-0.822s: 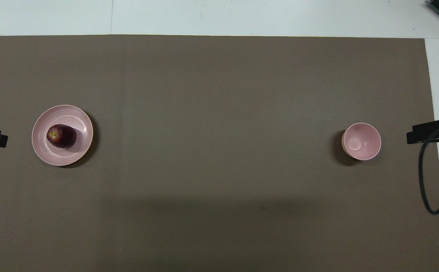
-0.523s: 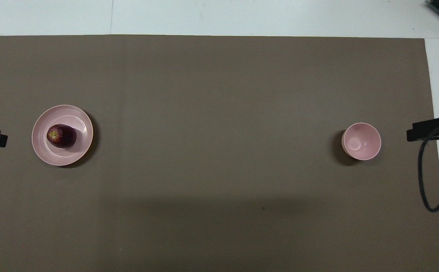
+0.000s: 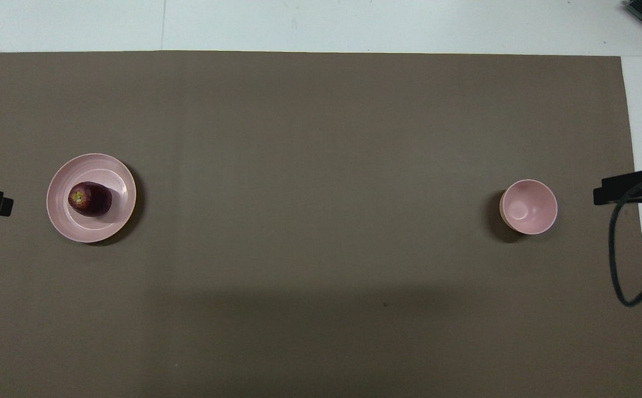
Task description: Move apple from plate to bowl
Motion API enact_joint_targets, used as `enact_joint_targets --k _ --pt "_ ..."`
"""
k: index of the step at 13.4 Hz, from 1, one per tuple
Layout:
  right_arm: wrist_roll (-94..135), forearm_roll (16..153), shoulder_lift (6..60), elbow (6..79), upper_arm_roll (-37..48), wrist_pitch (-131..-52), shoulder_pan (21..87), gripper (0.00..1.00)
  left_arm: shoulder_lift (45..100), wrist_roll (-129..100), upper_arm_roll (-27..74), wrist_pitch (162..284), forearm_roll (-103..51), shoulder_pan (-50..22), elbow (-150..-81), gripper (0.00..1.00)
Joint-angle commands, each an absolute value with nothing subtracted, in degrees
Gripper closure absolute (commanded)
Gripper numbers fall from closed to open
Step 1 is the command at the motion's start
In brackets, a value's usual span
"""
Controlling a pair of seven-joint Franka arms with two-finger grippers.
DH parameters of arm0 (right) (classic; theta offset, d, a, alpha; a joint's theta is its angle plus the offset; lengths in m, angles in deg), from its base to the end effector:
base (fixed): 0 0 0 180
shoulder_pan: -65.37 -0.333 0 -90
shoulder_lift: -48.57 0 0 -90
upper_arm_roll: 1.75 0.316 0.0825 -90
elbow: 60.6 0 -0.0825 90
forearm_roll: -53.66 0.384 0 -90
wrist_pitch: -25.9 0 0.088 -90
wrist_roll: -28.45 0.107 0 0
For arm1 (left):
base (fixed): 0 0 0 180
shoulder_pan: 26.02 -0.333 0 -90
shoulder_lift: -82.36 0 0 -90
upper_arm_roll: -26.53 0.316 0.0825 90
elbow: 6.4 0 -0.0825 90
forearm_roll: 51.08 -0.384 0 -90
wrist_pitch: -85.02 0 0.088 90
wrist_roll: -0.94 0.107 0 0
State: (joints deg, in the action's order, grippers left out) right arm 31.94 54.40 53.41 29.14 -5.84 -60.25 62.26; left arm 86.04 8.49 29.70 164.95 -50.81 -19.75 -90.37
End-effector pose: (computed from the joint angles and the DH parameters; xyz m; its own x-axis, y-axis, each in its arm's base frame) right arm 0.5210 -0.0093 0.6660 0.9968 -0.0769 0.0204 -0.0765 -0.9969 -0.0202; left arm 0.5133 -0.0271 0.6921 0.9826 -0.1857 -0.0052 -0.1857 -0.9826 0.0090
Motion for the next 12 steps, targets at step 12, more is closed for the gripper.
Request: enact_joint_targets --k 12 --pt "32.40 53.84 54.19 31.15 -5.53 -61.82 63.52 0.00 84.57 15.25 29.96 179.13 -50.02 -21.98 -100.33 0.00"
